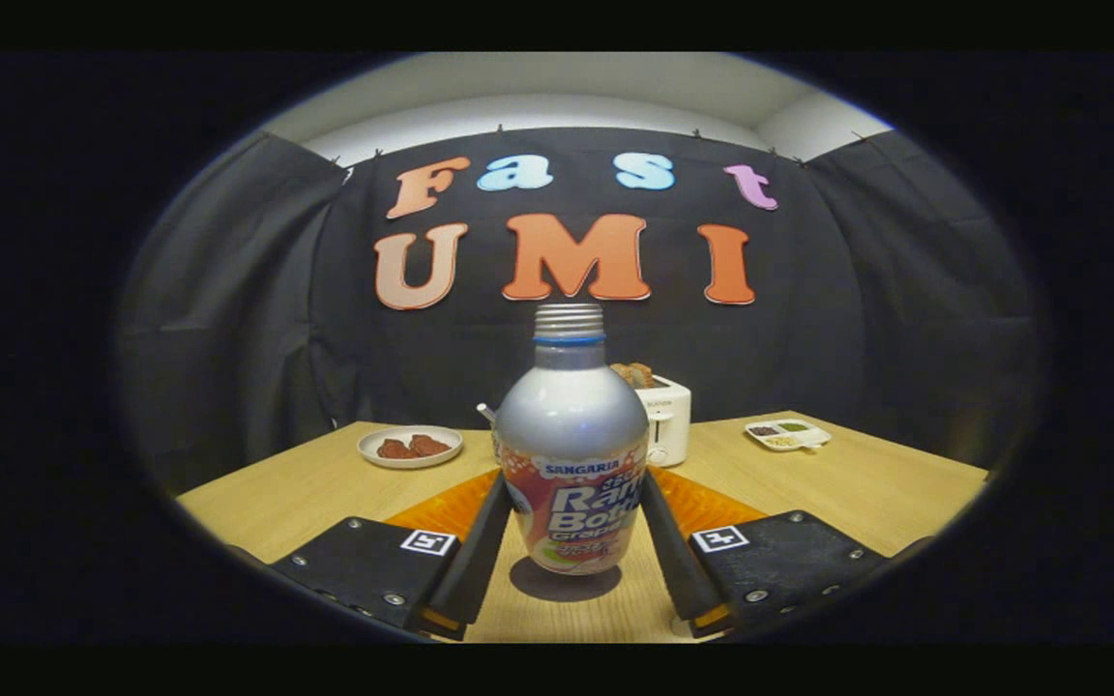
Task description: Take the bottle from table, then pour the juice into the cup, finally place the bottle on the coaster
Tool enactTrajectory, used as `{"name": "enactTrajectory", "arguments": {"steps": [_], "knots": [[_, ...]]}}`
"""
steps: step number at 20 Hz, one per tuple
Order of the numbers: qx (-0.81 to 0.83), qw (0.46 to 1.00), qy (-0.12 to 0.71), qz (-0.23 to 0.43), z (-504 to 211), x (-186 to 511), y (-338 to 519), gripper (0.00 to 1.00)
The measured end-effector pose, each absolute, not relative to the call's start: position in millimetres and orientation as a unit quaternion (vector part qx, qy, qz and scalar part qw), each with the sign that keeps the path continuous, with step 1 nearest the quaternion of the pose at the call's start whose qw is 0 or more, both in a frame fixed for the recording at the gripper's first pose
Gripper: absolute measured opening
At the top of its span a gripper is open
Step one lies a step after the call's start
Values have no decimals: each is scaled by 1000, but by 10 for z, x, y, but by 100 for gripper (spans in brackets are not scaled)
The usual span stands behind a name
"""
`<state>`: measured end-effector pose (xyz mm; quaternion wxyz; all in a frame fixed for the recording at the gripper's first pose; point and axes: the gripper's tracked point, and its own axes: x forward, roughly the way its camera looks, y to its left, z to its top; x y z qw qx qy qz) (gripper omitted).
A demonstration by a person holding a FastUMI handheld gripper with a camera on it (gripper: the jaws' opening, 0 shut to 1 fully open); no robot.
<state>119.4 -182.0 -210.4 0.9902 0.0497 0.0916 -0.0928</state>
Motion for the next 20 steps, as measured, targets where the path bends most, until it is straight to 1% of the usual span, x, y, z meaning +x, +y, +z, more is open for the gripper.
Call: {"name": "enactTrajectory", "arguments": {"steps": [7,15,20], "knots": [[53,986,136,-83,-2453,1294,-1687,74],[61,979,171,-89,-2794,1309,-1626,74],[71,980,155,-102,-2788,1288,-1637,74]]}}
